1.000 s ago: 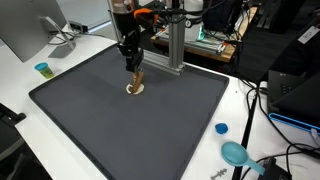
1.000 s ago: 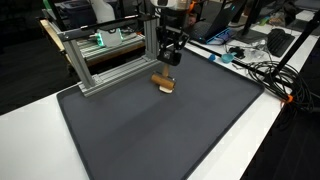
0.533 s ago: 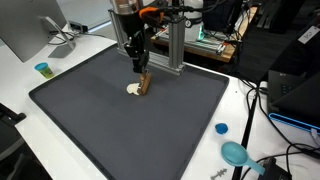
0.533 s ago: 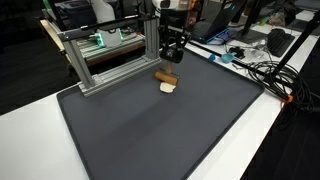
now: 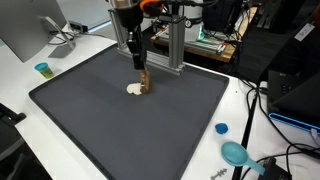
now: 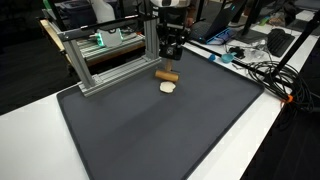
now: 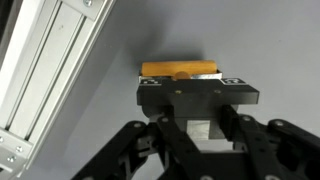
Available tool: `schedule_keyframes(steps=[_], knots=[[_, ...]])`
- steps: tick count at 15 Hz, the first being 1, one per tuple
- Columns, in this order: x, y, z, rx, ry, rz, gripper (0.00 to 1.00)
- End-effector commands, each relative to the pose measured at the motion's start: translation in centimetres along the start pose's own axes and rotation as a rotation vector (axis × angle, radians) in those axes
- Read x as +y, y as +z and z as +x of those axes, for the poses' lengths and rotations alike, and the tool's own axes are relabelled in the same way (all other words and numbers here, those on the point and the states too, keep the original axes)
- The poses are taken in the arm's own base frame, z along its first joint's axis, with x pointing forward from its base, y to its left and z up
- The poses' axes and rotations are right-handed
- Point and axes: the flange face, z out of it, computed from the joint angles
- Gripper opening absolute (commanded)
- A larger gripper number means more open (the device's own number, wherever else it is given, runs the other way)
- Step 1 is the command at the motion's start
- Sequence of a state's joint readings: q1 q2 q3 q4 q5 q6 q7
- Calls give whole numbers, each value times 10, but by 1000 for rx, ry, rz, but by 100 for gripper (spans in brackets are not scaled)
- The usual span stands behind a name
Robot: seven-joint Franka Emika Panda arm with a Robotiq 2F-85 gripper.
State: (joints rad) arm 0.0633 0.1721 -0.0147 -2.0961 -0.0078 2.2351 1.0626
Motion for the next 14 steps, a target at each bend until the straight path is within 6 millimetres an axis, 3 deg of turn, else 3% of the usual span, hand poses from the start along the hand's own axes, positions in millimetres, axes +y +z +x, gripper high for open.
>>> schedule_keyframes(steps=[1,2,3,4,5,6,8,14], knots=[[20,-63,3,9,-194,68,21],[19,-73,6,18,-253,79,21],[12,-47,8,26,-166,48,21],[14,-57,9,34,-178,58,46],[15,-58,8,34,-175,59,46],[14,-53,8,30,-175,52,21],[10,-39,5,-13,-340,10,21],[5,-41,3,10,-636,-123,21]])
